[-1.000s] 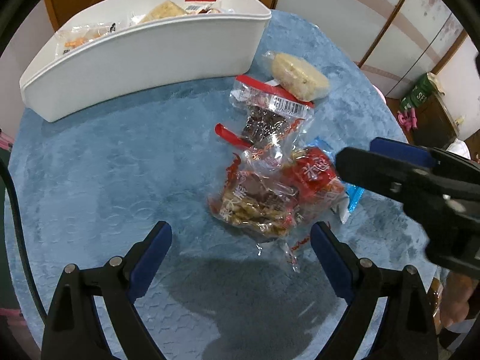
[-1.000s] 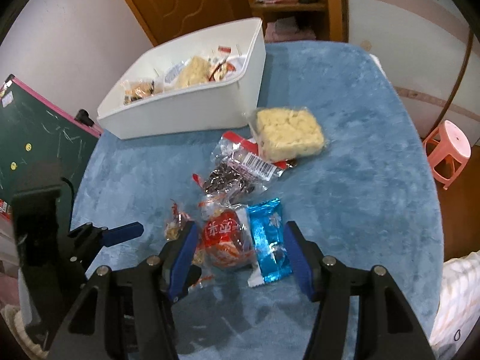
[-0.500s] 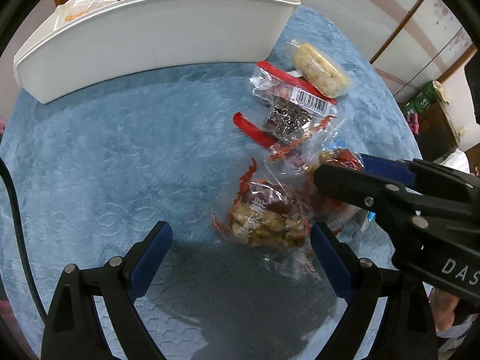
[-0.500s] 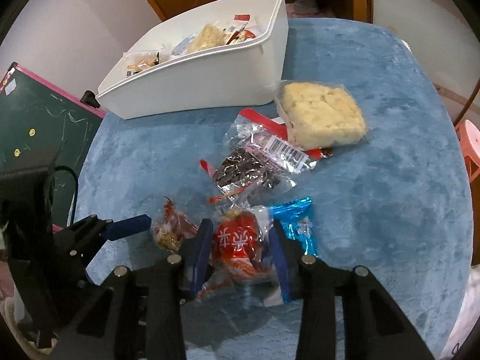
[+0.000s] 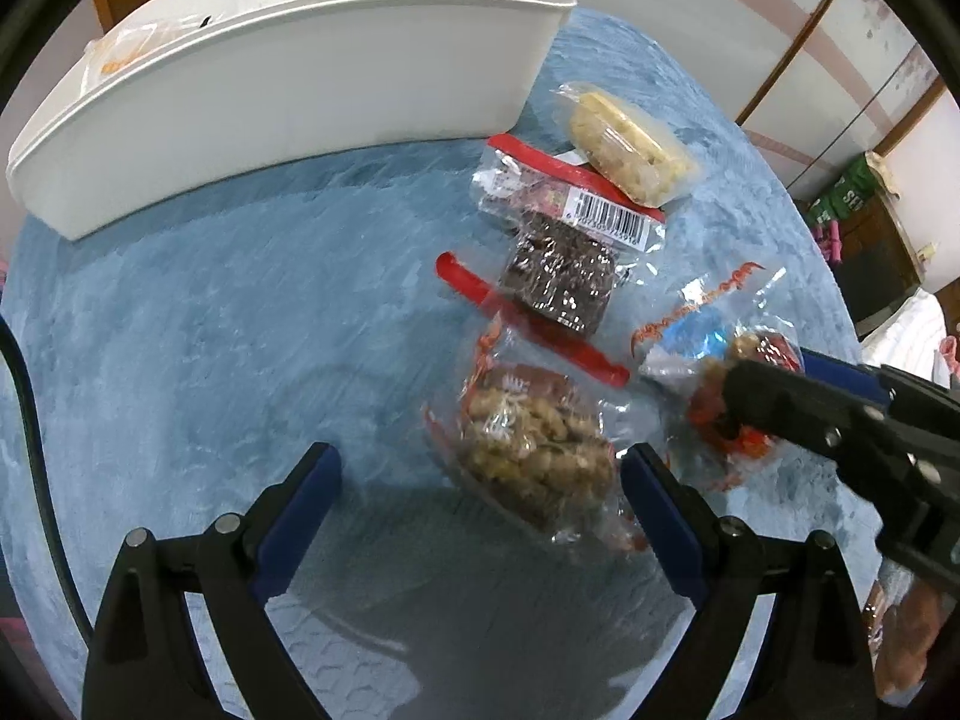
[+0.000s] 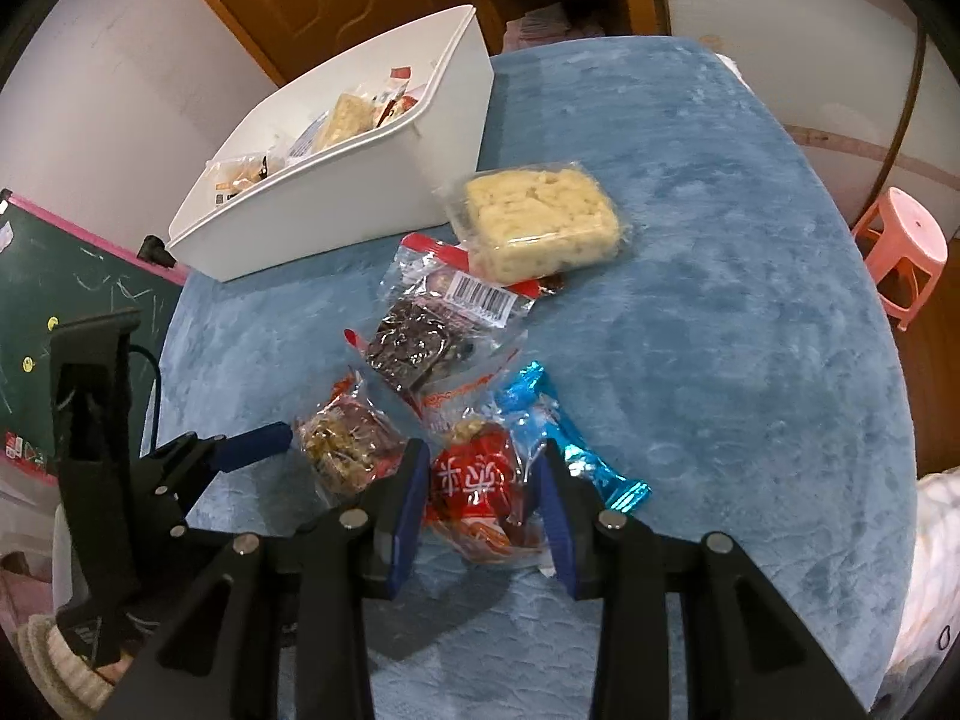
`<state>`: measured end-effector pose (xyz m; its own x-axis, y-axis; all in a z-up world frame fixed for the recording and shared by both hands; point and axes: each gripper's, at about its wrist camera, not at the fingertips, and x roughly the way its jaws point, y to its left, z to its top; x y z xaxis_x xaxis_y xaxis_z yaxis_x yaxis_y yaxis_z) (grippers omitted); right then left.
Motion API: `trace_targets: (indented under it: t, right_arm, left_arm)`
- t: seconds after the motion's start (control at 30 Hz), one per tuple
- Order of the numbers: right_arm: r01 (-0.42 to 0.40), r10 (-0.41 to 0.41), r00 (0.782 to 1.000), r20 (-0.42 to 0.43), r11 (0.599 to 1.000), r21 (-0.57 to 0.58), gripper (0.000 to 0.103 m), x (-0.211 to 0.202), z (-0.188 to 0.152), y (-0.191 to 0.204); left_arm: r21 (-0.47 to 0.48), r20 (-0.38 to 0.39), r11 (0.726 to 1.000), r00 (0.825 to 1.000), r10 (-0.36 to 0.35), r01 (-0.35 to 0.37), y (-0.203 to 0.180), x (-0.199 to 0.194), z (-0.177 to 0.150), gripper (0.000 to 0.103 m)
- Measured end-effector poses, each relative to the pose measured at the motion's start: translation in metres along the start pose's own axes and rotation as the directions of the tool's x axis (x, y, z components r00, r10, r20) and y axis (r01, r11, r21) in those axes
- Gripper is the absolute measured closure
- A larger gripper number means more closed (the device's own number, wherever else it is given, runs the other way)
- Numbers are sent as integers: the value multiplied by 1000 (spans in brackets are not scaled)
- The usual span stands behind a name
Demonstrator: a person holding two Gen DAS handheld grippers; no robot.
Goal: Organize snacks
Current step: 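Grasp the clear bag of nuts with the left gripper while the right grasps the red packet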
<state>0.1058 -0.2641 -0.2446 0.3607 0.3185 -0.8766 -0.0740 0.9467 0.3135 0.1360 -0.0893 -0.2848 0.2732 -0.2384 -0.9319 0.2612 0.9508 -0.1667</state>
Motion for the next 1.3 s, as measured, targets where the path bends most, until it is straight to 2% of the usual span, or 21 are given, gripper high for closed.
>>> trace_targets:
  t: [0.13,0.17,0.2,0.27,0.43,0.67,1.1,1.3]
  right_arm:
    - [5,-5,1000,0,1000,-2,67,2,0,2]
    - [7,-7,1000,1,1000,-3,67,2,-1,3]
    - [9,-9,1000,3,1000,-5,67,2,-1,4]
    - [12,-12,1000,3,1000,-9,67,3,-1,5]
    - [14,-14,1000,3,1000,-14,67,1,-3,7]
    - [5,-5,1000,17,1000,-25,67,-9,-8,18]
    - [6,0,998,68,996,-91,67,-38,-17,57]
    - [19,-6,994,108,993,-118,67,-58,-3,78]
  left_arm:
    - [25,9,998,999,50,-50,-9,5,6,12]
    - [37,16,997,998,61,-62,-12,5,7,18]
    - [49,24,997,998,50,-51,-14,4,7,33]
    - [69,45,997,999,28,-31,-18,-2,7,53]
    - [28,44,999,999,19,-20,-9,-7,2,54]
    - [7,73,998,996,55,-56,4,-28,-13,54]
    - [5,159,994,982,104,-106,11,-82,-34,54]
    - [10,206,989,969,140,-145,36,-125,-30,54]
